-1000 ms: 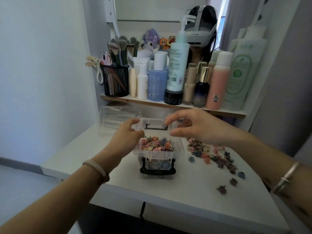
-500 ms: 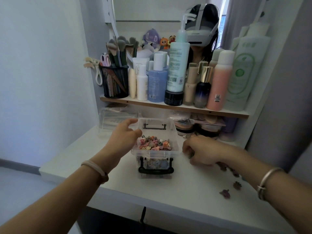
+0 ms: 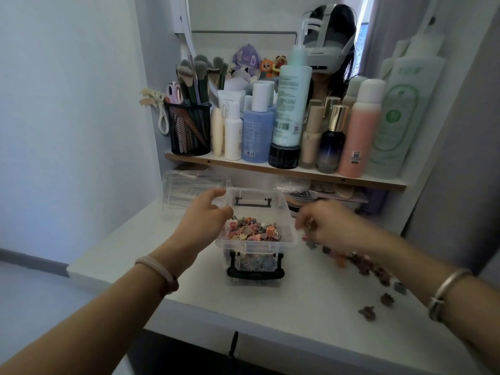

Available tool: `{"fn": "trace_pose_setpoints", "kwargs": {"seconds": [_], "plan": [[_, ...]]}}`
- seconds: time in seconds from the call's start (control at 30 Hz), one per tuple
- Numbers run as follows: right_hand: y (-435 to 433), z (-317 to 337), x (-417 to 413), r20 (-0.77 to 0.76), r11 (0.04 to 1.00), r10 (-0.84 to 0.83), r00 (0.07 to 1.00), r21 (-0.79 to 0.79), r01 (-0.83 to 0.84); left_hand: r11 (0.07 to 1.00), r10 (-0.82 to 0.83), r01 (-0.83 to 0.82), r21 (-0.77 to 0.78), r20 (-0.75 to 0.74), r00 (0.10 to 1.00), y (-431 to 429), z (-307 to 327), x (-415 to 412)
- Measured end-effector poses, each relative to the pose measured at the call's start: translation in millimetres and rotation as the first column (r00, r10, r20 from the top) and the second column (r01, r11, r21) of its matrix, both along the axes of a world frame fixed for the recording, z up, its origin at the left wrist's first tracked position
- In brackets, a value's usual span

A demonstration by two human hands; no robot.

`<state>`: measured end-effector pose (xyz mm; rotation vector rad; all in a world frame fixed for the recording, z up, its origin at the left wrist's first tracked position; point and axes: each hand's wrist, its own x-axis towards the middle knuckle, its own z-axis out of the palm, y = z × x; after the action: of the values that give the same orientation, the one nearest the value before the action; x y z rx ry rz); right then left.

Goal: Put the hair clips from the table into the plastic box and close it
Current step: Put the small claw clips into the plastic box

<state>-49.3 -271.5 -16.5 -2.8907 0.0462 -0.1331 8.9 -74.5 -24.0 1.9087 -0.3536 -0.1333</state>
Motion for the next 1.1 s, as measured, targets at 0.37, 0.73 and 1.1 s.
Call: {"fn": "trace_pose_setpoints", "kwargs": {"seconds": [0.37, 0.73, 1.1], "plan": [[-3.9, 13.3, 10.4, 0.028, 0.998, -0.012, 1.000, 0.062, 0.010, 1.000, 0.010, -0.010, -0.018, -0.003, 1.000, -1.3, -0.8, 2.5], [-7.2, -22.9, 17.7, -0.074, 0.983, 0.004, 0.997, -0.185, -0.017, 1.000, 0.005, -0.005, -0.007, -0.002, 1.000, -2.5, -0.3, 4.1], [2.4, 39.4, 15.3, 0.206, 0.718, -0.048, 0.977, 0.687, -0.109, 0.999, 0.015, -0.016, -0.029, -0.004, 1.000, -6.2, -1.0, 9.2]]}}
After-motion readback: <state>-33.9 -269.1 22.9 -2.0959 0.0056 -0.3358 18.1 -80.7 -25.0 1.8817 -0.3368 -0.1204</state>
